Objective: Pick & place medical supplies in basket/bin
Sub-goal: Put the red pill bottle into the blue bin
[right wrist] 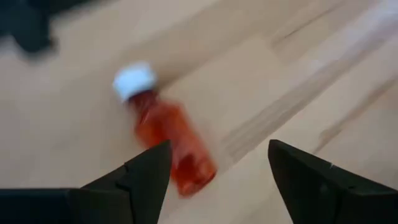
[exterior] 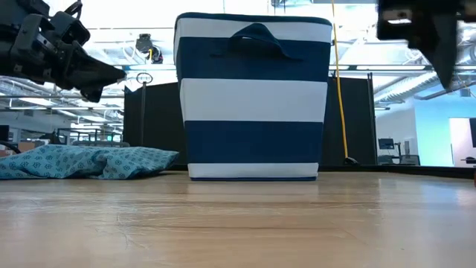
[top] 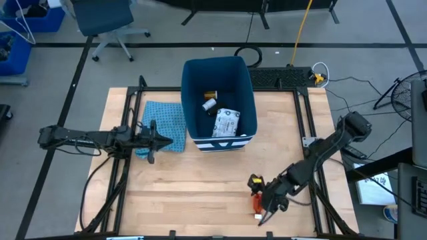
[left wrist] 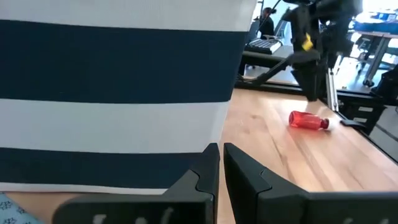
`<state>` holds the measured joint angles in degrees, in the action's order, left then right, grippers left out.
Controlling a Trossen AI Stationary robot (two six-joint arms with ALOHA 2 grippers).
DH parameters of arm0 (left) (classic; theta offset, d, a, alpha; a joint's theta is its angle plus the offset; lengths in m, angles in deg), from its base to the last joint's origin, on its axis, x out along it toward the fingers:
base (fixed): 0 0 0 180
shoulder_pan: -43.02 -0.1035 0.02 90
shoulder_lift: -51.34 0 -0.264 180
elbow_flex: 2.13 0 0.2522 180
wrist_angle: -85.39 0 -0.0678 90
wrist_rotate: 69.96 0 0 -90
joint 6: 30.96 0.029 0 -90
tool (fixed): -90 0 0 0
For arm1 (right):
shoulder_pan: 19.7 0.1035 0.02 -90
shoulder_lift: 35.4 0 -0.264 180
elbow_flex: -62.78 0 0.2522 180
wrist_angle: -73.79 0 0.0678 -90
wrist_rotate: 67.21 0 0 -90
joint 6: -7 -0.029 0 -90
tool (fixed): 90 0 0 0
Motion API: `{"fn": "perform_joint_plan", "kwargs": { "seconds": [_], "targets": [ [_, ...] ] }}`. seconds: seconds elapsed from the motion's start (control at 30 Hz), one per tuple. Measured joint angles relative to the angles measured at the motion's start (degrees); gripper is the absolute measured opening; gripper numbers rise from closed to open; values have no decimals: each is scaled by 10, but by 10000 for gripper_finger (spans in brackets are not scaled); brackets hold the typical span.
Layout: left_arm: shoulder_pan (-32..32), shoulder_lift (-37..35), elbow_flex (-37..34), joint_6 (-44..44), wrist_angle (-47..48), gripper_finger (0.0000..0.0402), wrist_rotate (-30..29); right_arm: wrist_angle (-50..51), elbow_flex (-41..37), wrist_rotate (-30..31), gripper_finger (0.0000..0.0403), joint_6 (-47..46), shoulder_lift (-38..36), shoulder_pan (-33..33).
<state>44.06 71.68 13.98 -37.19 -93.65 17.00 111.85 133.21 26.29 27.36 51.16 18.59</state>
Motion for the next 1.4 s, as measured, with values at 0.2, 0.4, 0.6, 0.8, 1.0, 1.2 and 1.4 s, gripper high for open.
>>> {"fn": "perform_joint_plan", "kwargs": {
  "seconds": [0.2,0.4,0.6,0.8,1.0,1.2,1.4],
  "targets": [
    [0,0,0,-14,8,26,1,16,-1,43,272,71,22,15],
    [0,0,0,-24,11,26,6,15,-1,39,270,76,22,16],
    [0,0,0,-19,11,26,6,34,-1,7,274,105,23,22],
    [0,0,0,-19,11,26,5,22,-1,-8,274,164,51,20],
    [0,0,0,-26,11,26,4,3,-1,-23,274,209,92,2],
    [0,0,0,-28,11,26,4,-16,-1,-40,274,201,124,-8],
    [0,0,1,-27,20,26,4,-13,0,-45,256,115,130,-12]
  ]
}}
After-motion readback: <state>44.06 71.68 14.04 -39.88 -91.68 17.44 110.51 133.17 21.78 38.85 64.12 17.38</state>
